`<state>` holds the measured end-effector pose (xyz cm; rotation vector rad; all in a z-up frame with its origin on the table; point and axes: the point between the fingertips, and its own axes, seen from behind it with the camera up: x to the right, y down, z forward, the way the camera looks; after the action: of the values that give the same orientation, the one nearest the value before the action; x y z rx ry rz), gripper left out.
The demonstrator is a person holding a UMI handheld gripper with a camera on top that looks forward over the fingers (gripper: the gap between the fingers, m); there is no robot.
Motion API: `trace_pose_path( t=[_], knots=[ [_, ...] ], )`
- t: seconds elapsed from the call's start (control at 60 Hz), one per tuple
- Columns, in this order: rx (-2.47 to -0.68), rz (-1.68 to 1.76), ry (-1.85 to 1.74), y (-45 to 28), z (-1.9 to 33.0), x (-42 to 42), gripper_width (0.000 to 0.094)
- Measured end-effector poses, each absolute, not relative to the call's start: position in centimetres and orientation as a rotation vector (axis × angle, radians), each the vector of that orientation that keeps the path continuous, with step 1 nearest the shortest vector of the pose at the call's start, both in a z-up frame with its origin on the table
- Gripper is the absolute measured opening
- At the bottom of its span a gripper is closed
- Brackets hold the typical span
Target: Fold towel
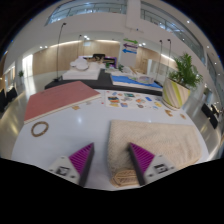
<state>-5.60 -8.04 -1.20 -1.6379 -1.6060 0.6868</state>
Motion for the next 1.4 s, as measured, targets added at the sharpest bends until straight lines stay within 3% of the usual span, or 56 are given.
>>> trace_pose_path(
  t=[0.1, 0.217, 0.317, 0.483, 0.617, 0.717, 0.75, 0.867, 0.9, 0.95, 1.2, 1.4],
  knots=[
    [-1.570, 0.519, -1.590, -5.4, -1.2, -5.5, 0.0031],
    [-1.594, 0.543, -1.638, -5.9, -0.7, -5.3, 0.0010],
    [-1.695, 0.656, -1.573, -4.3, 3.1, -5.2, 0.0009],
    [-1.722, 0.688, -1.410, 7.3, 11.2, -4.0, 0.0012],
    [-1.735, 0.595, -1.356, 18.2, 11.0, -2.5, 0.0015],
    [-1.750, 0.502, -1.363, 24.1, 7.5, -1.8, 0.0032],
    [-1.776, 0.473, -1.371, 25.4, 6.1, -1.4, 0.0106],
    [-1.831, 0.522, -1.362, 27.3, 6.0, 0.9, 0.0825],
    [-1.837, 0.548, -1.340, 27.5, 7.2, 2.0, 0.0801],
    [-1.833, 0.592, -1.351, 26.8, 9.5, 4.4, 0.0874],
    [-1.791, 0.597, -1.403, 22.3, 22.1, 22.7, 0.0850],
    [-1.760, 0.633, -1.446, 19.2, 25.8, 31.9, 0.0845]
  ],
)
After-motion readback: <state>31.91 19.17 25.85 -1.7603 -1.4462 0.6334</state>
